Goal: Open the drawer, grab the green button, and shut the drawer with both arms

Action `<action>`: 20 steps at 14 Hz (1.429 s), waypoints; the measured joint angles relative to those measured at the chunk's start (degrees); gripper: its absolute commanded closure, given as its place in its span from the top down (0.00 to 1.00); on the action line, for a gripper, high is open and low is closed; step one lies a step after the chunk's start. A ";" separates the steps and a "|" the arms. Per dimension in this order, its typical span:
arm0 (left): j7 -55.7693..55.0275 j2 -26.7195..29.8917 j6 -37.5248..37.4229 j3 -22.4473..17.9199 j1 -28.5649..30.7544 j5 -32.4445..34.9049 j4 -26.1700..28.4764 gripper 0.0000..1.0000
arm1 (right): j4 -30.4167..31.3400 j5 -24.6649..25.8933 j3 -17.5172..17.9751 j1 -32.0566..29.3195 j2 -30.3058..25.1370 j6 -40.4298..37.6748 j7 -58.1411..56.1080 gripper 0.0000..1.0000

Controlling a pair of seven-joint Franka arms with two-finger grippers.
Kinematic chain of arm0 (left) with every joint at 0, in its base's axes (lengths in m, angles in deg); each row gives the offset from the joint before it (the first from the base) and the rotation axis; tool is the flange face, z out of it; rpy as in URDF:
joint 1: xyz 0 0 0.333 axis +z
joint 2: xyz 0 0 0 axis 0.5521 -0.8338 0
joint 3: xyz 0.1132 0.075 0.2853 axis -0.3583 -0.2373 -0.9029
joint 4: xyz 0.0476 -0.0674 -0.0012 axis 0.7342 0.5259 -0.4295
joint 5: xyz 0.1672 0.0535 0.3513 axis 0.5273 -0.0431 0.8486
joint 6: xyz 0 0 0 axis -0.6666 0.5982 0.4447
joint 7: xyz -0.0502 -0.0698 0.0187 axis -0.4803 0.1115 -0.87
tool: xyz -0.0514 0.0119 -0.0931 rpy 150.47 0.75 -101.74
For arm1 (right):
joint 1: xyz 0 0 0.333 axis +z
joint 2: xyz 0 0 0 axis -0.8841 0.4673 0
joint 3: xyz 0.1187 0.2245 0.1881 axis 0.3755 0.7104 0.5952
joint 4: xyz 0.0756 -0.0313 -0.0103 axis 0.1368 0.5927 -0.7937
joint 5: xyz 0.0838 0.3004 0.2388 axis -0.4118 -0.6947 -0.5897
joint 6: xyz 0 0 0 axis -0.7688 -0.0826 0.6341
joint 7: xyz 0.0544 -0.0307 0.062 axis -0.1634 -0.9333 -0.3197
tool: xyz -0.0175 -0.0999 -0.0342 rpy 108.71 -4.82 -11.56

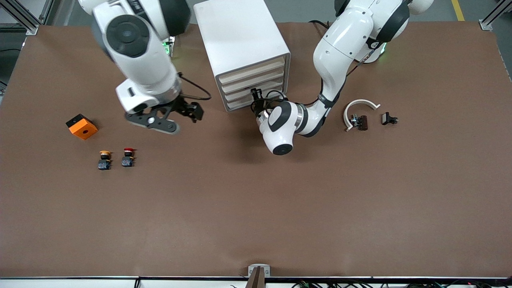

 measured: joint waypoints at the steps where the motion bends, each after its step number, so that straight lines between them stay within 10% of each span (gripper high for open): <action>1: 0.11 -0.01 0.02 -0.21 0.20 0.00 -0.11 0.00 | 0.00 -2.25 0.00 1.00 0.59 0.85 4.26 1.00; 14: 5.48 -0.01 3.65 -4.97 6.10 -0.01 -5.66 0.00 | 3.32 -4.62 -0.04 5.96 6.83 11.61 29.50 1.00; 15: 6.18 -0.01 3.70 -4.97 6.72 -0.01 -5.75 0.10 | 4.12 -4.63 -0.03 6.58 6.93 12.72 30.50 1.00; 17: 7.19 -0.02 3.76 -4.98 7.53 -0.01 -5.94 0.86 | 5.89 -4.64 -0.03 7.95 6.98 15.05 32.74 1.00; 20: 10.60 -0.06 5.84 -5.10 7.70 -0.01 -6.14 1.00 | 8.23 -4.64 -0.03 9.85 7.29 17.28 35.24 1.00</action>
